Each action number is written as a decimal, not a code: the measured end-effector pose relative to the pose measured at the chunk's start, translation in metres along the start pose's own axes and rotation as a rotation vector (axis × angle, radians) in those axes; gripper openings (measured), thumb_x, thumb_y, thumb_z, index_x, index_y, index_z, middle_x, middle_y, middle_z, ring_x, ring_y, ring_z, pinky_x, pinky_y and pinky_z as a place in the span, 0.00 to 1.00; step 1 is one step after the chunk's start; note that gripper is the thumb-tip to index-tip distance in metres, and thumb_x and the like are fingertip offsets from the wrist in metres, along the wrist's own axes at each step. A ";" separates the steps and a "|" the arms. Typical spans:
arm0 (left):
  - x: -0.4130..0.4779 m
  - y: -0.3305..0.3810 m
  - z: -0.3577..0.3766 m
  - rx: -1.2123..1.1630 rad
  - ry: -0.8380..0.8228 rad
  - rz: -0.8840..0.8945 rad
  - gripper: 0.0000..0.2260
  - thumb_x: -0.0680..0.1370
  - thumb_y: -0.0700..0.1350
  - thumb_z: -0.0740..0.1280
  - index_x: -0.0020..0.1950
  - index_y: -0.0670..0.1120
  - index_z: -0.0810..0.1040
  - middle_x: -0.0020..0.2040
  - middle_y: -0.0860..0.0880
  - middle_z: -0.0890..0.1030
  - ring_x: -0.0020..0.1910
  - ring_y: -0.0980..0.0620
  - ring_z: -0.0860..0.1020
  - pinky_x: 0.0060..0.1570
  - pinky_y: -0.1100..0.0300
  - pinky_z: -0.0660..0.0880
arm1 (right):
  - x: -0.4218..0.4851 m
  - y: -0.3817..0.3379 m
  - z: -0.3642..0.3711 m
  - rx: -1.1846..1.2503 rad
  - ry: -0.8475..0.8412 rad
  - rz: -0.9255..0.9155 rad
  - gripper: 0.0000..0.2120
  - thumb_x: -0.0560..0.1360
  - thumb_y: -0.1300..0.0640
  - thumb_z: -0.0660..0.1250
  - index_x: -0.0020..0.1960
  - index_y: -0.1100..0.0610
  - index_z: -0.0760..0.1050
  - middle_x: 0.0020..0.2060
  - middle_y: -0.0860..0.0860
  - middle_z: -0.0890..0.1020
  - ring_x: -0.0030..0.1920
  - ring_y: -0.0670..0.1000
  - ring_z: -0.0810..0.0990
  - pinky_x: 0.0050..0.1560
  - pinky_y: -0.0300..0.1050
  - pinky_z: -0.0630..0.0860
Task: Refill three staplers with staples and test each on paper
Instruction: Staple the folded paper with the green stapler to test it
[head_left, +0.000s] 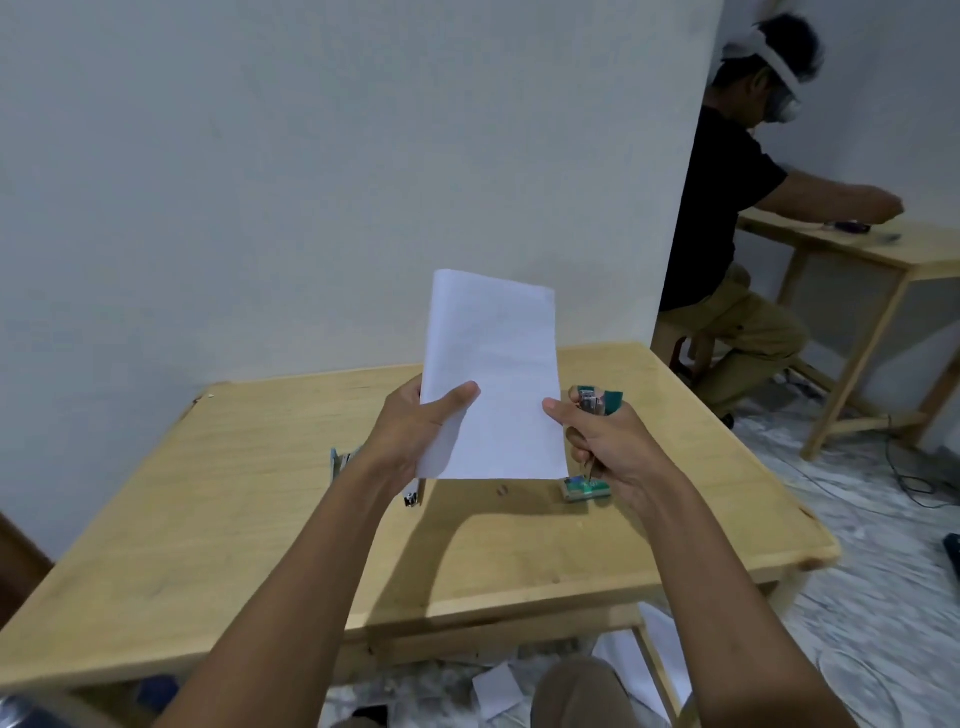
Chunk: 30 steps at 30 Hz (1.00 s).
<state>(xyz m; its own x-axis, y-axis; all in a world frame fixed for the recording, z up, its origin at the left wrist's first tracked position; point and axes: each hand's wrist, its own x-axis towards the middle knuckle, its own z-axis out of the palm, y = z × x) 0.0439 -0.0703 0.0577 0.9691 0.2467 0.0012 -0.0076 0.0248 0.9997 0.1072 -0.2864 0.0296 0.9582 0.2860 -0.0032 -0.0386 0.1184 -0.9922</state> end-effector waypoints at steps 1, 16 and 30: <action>-0.004 -0.001 -0.002 0.002 0.011 0.005 0.15 0.74 0.50 0.75 0.58 0.47 0.82 0.54 0.47 0.86 0.53 0.44 0.84 0.55 0.46 0.81 | -0.004 0.002 0.004 0.001 0.011 -0.007 0.16 0.68 0.50 0.79 0.31 0.46 0.72 0.26 0.46 0.66 0.25 0.45 0.63 0.25 0.37 0.66; -0.032 -0.011 -0.029 -0.064 -0.005 -0.032 0.19 0.71 0.52 0.77 0.58 0.46 0.82 0.52 0.49 0.87 0.50 0.48 0.85 0.40 0.57 0.80 | -0.034 0.016 0.027 0.033 0.009 -0.036 0.15 0.69 0.55 0.79 0.52 0.55 0.79 0.26 0.45 0.74 0.25 0.45 0.66 0.26 0.39 0.66; -0.030 -0.021 -0.042 0.023 0.098 0.042 0.11 0.78 0.53 0.70 0.53 0.47 0.83 0.50 0.47 0.87 0.50 0.43 0.85 0.51 0.44 0.80 | -0.038 0.021 0.031 -0.123 0.003 0.011 0.14 0.72 0.49 0.75 0.54 0.52 0.79 0.30 0.47 0.74 0.25 0.46 0.64 0.26 0.40 0.65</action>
<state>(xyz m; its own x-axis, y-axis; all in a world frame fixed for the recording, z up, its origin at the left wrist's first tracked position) 0.0050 -0.0376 0.0358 0.9391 0.3410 0.0414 -0.0406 -0.0094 0.9991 0.0617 -0.2654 0.0131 0.9589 0.2834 -0.0142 -0.0141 -0.0024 -0.9999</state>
